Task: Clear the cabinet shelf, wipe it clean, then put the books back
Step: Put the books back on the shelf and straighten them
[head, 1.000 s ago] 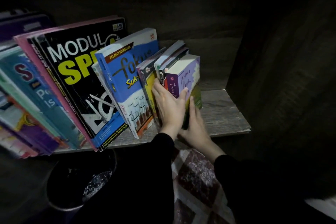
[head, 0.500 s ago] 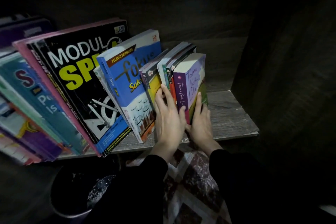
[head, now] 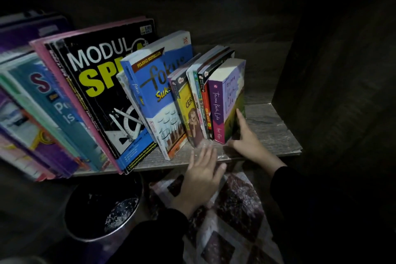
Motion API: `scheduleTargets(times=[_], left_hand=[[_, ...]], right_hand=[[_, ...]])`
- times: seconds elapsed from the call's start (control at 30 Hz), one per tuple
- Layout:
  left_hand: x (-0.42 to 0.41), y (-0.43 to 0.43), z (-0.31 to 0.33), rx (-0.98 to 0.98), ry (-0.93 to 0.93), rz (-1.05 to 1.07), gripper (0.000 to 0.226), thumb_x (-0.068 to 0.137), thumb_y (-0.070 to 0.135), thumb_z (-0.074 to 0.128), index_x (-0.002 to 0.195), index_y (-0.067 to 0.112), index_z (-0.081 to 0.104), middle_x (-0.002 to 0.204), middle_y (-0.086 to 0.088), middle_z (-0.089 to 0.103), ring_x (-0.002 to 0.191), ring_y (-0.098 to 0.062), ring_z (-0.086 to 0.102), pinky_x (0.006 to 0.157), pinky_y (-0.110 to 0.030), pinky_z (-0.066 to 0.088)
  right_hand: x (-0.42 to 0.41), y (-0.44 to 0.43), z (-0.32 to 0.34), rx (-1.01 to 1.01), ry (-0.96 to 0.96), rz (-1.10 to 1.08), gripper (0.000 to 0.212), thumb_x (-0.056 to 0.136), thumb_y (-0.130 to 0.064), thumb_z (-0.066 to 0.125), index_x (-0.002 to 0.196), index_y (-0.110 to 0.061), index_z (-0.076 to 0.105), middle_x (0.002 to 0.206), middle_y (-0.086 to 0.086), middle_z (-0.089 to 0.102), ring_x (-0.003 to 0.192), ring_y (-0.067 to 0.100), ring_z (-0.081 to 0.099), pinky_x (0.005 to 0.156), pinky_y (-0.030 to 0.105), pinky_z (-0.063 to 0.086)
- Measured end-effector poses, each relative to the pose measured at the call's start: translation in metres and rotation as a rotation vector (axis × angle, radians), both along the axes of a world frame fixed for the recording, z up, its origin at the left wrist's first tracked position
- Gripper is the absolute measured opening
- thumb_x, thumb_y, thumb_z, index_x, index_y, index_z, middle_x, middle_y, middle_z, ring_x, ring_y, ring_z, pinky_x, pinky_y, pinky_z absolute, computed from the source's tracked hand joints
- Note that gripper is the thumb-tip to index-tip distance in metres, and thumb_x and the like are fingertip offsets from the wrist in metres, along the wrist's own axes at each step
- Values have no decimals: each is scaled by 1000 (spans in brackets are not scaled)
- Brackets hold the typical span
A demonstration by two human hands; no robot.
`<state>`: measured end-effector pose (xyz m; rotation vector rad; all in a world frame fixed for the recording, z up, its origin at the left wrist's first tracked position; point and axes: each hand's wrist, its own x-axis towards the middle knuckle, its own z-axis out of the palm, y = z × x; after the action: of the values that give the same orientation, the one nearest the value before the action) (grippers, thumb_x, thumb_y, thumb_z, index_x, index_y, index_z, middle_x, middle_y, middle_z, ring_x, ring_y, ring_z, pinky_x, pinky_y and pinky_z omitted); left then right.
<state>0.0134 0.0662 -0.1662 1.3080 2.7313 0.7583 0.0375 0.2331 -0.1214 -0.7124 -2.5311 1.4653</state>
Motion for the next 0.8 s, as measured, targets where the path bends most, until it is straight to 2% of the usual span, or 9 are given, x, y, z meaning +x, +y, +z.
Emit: scheduleTargets(times=[0.13, 0.2, 0.23, 0.33, 0.43, 0.57, 0.63, 0.73, 0.8], left_hand=[[22, 8, 0, -11, -45, -97, 72, 96, 56, 9, 149, 12, 27, 158, 1, 16, 143, -2, -4, 113, -22, -17], [22, 8, -1, 0, -153, -184, 51, 103, 39, 27, 147, 14, 35, 157, 3, 22, 145, 0, 0, 112, -18, -17], [21, 6, 2, 27, -169, -196, 44, 104, 31, 33, 143, 15, 42, 154, 3, 31, 145, -2, 9, 113, -18, -12], [16, -7, 15, 73, -210, -159, 37, 95, 29, 43, 126, 18, 61, 133, 3, 58, 133, -10, 39, 110, -18, 18], [-1, -32, 30, 120, -193, -99, 38, 83, 29, 47, 113, 18, 67, 115, 2, 66, 113, -17, 53, 97, -25, 37], [-30, -69, 52, 218, -75, 34, 13, 89, 24, 65, 91, 12, 71, 96, 0, 68, 98, -20, 56, 81, -23, 37], [-39, -84, 64, 246, -52, 110, 28, 87, 38, 66, 79, 11, 72, 92, 2, 68, 96, -15, 52, 77, -20, 34], [-45, -94, 79, 258, -41, 141, 35, 88, 47, 61, 110, 21, 69, 113, 8, 61, 112, -11, 44, 88, -19, 31], [-46, -91, 86, 235, 2, 133, 48, 92, 37, 59, 138, 27, 48, 130, 6, 52, 123, -14, 40, 99, -24, 32]], right_hand=[[14, -5, 10, -20, 9, -16, 90, 84, 2, 58, 153, -29, 9, 147, 3, 38, 132, 20, 41, 106, 32, 40], [20, -10, 14, 45, 27, -69, 76, 85, 4, 54, 150, -23, 25, 124, 0, 51, 114, 16, 52, 82, 13, 45], [22, -12, 15, 86, 50, -108, 67, 85, 4, 53, 145, -21, 35, 113, 0, 56, 104, 16, 55, 73, 13, 45], [21, -23, 19, 167, 141, -204, 38, 83, 4, 52, 113, -17, 61, 89, 3, 62, 86, 18, 59, 76, 26, 46], [13, -45, 25, 212, 232, -174, 28, 83, 3, 55, 88, -22, 68, 80, 6, 67, 78, 19, 59, 68, 22, 39], [-8, -71, 37, 379, 208, -190, 18, 81, -8, 57, 81, -22, 69, 92, 6, 70, 93, 26, 61, 89, 35, 43], [-17, -76, 42, 443, 225, -346, 13, 83, -11, 54, 76, -18, 63, 88, 12, 68, 92, 32, 59, 89, 41, 43], [-22, -82, 44, 278, 423, -507, 14, 81, -3, 53, 80, -16, 48, 88, 14, 57, 88, 33, 56, 75, 37, 43], [-23, -79, 44, 197, 468, -583, 29, 77, -1, 59, 101, -11, 46, 104, 10, 47, 101, 31, 50, 88, 43, 43]])
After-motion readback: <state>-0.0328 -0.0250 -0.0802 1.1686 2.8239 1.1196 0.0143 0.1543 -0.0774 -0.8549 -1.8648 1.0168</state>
